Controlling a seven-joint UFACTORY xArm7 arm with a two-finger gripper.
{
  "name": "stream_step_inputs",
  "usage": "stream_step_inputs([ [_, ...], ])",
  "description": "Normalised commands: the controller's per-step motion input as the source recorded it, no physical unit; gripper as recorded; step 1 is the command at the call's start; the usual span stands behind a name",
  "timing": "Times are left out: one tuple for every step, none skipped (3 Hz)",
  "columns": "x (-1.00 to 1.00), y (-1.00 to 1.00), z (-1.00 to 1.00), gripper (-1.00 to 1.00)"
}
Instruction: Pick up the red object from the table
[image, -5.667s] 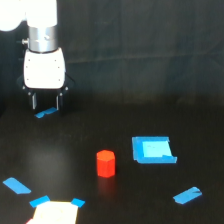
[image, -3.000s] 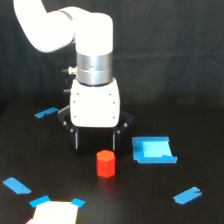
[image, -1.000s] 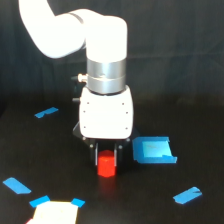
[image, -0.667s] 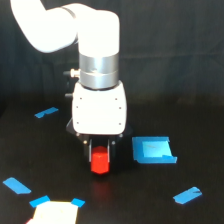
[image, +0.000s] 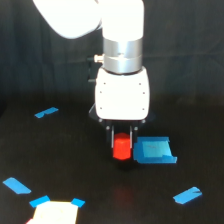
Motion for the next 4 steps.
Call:
stream_step_inputs([
  [1.00,0.45,1.00,0.03],
  [-0.05,-1.00,1.00,0.33],
  [-0.62,-1.00,1.00,-0.07],
  [1.00,-1.00,1.00,-0.26],
])
